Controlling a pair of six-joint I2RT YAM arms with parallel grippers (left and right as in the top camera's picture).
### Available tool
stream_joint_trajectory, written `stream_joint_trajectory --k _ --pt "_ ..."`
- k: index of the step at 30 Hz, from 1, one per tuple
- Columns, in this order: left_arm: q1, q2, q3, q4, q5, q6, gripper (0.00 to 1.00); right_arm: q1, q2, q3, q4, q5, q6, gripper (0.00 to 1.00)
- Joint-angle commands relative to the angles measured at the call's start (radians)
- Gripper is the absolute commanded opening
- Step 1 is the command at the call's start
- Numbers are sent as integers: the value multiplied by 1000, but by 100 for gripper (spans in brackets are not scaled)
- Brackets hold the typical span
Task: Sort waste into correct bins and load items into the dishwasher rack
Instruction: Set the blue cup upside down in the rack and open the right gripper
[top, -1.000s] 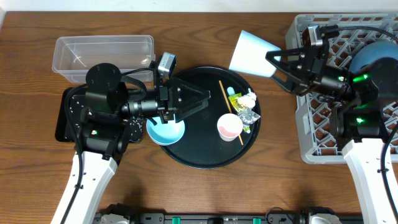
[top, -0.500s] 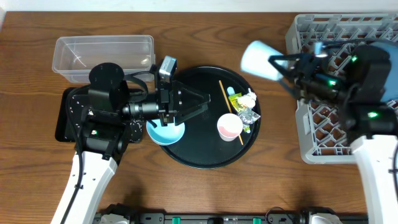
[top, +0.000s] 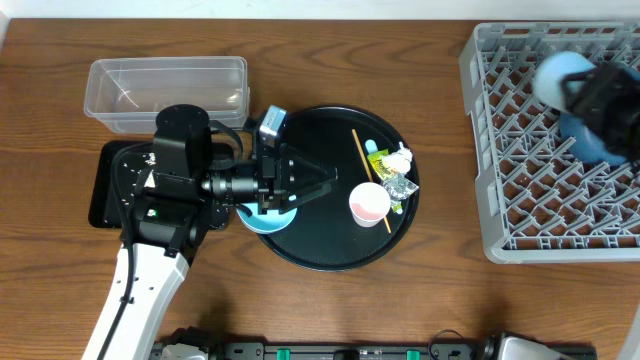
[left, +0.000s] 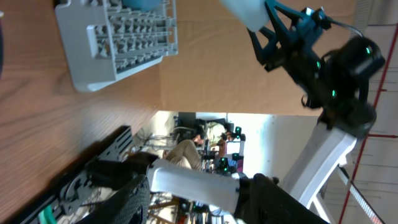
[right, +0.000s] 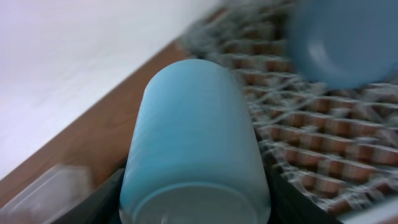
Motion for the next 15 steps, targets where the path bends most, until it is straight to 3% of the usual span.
stream_joint_trajectory --k 1,11,15 --pt "-2 -1 7 -48 17 122 54 -117 65 23 -16 119 -81 34" --pt "-2 -1 6 -253 13 335 54 -338 222 23 57 171 -61 33" --pt "-2 -1 6 -409 -73 438 55 -427 313 23 64 170 -43 34"
